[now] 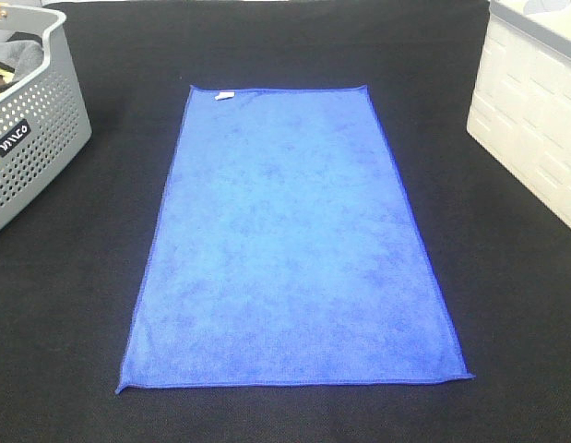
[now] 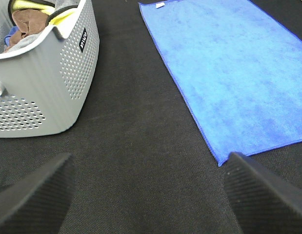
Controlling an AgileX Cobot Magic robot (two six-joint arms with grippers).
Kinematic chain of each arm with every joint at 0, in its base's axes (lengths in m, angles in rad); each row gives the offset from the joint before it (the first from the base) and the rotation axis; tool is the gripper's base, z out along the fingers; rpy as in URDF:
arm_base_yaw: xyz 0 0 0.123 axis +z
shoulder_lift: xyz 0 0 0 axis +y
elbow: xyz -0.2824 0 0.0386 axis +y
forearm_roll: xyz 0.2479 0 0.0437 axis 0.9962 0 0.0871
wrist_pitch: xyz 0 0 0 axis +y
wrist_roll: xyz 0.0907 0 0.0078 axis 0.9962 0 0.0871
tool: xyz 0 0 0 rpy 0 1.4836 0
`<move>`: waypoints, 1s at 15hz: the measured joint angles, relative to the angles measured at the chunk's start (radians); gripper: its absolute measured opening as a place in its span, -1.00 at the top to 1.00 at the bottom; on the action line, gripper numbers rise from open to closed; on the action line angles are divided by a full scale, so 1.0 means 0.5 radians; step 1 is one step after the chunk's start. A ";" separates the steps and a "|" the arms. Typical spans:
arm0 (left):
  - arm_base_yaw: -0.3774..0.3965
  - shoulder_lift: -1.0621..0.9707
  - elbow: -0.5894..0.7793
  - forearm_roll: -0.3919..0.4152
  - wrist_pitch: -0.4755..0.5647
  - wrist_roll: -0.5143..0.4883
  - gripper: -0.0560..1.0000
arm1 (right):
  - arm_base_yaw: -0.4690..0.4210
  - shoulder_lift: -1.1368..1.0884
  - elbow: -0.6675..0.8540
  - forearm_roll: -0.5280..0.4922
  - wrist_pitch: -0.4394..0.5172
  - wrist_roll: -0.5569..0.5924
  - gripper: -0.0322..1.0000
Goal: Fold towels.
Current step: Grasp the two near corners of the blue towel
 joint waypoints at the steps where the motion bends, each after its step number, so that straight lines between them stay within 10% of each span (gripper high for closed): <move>1: 0.000 0.000 0.000 0.000 0.000 0.000 -0.62 | 0.000 0.000 0.000 0.000 0.000 0.000 -0.69; 15: 0.000 0.000 0.000 0.000 0.000 0.000 -0.62 | 0.000 0.000 0.000 0.000 0.000 0.000 -0.69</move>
